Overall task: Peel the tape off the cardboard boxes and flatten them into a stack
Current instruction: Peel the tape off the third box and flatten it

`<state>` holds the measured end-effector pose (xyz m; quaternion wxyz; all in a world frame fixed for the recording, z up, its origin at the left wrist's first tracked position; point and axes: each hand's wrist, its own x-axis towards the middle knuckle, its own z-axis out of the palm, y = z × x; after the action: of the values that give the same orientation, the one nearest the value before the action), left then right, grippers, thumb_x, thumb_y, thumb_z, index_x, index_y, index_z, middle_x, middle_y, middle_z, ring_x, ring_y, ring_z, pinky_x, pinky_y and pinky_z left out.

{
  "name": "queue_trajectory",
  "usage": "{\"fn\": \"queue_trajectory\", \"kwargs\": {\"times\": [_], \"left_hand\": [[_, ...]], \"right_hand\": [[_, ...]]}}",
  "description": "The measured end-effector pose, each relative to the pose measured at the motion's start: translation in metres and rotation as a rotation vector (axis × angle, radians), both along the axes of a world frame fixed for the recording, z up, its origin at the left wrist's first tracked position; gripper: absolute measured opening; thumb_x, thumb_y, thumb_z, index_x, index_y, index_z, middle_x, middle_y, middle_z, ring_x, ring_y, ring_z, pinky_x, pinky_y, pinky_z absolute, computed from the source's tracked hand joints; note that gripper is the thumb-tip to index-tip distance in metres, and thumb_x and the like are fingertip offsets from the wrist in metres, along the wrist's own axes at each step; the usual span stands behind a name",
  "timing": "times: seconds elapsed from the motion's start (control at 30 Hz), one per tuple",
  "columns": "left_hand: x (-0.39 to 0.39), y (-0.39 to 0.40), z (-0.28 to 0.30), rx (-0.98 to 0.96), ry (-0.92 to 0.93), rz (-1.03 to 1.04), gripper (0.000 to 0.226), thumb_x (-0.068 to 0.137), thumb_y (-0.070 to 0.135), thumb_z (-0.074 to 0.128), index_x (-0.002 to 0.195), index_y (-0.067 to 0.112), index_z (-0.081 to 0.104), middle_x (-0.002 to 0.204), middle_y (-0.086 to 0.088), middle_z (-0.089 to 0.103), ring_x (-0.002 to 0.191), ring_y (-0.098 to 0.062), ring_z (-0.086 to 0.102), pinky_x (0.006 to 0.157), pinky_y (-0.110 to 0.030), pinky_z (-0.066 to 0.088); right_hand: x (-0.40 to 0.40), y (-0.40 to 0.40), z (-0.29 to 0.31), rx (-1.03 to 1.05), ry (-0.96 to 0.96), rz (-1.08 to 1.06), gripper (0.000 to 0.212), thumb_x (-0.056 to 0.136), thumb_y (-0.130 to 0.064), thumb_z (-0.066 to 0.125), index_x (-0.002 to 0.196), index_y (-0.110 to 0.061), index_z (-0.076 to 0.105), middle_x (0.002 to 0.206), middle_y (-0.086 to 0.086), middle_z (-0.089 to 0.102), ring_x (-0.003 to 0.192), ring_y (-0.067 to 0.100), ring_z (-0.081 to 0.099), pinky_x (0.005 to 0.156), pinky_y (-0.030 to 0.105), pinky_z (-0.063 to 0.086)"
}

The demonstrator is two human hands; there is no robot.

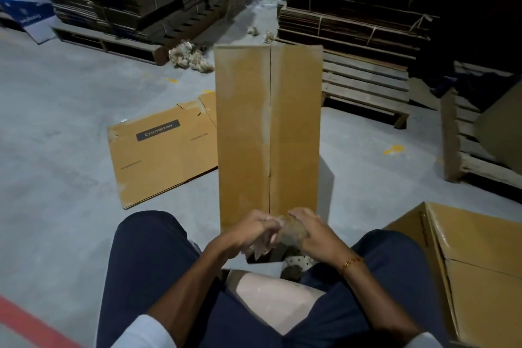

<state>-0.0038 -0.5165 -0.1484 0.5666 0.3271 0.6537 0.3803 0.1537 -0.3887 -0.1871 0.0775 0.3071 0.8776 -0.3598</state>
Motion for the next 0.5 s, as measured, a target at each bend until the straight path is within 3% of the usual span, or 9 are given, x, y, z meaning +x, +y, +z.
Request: {"fn": "queue_trajectory", "kwargs": {"times": [0.07, 0.17, 0.3, 0.4, 0.5], "left_hand": [[0.001, 0.0, 0.007, 0.016, -0.053, 0.008, 0.035, 0.096, 0.016, 0.054, 0.063, 0.01, 0.061, 0.065, -0.015, 0.059, 0.052, -0.02, 0.053, 0.048, -0.023, 0.04], [0.006, 0.001, 0.015, 0.061, -0.094, -0.009, 0.029, 0.084, 0.018, 0.055, 0.057, 0.011, 0.059, 0.062, -0.014, 0.058, 0.056, -0.023, 0.054, 0.062, -0.029, 0.046], [-0.004, -0.002, 0.026, 0.095, -0.119, 0.021, 0.031, 0.088, 0.019, 0.058, 0.058, 0.012, 0.061, 0.067, -0.016, 0.063, 0.065, -0.024, 0.061, 0.07, -0.031, 0.049], [-0.012, -0.005, 0.031, 0.1, -0.17, 0.028, 0.035, 0.093, 0.015, 0.059, 0.059, 0.008, 0.06, 0.061, -0.012, 0.06, 0.061, -0.024, 0.06, 0.065, -0.029, 0.049], [-0.01, -0.01, 0.033, 0.116, -0.227, 0.016, 0.026, 0.096, 0.015, 0.06, 0.076, -0.001, 0.064, 0.072, -0.019, 0.063, 0.065, -0.027, 0.06, 0.064, -0.029, 0.05]], "right_hand": [[-0.004, -0.002, -0.012, -0.035, -0.04, 0.037, 0.065, 0.093, -0.01, 0.059, 0.152, -0.027, 0.038, 0.15, -0.004, 0.039, 0.139, 0.026, 0.036, 0.115, 0.043, 0.037], [-0.014, -0.006, -0.021, -0.1, 0.043, 0.049, 0.068, 0.089, -0.027, 0.073, 0.149, -0.03, 0.042, 0.149, -0.007, 0.042, 0.137, 0.022, 0.041, 0.112, 0.044, 0.042], [-0.027, -0.009, -0.015, -0.104, 0.247, -0.047, 0.071, 0.088, -0.009, 0.072, 0.151, -0.022, 0.043, 0.151, -0.009, 0.041, 0.133, 0.012, 0.045, 0.11, 0.033, 0.044], [-0.029, -0.012, -0.01, -0.012, 0.315, -0.068, 0.053, 0.086, -0.002, 0.072, 0.132, -0.026, 0.06, 0.13, -0.017, 0.053, 0.116, 0.003, 0.053, 0.095, 0.011, 0.044], [-0.026, -0.025, -0.009, -0.016, 0.312, -0.032, 0.042, 0.085, 0.01, 0.058, 0.107, -0.024, 0.067, 0.106, -0.017, 0.06, 0.099, 0.005, 0.057, 0.08, 0.01, 0.044]]}}
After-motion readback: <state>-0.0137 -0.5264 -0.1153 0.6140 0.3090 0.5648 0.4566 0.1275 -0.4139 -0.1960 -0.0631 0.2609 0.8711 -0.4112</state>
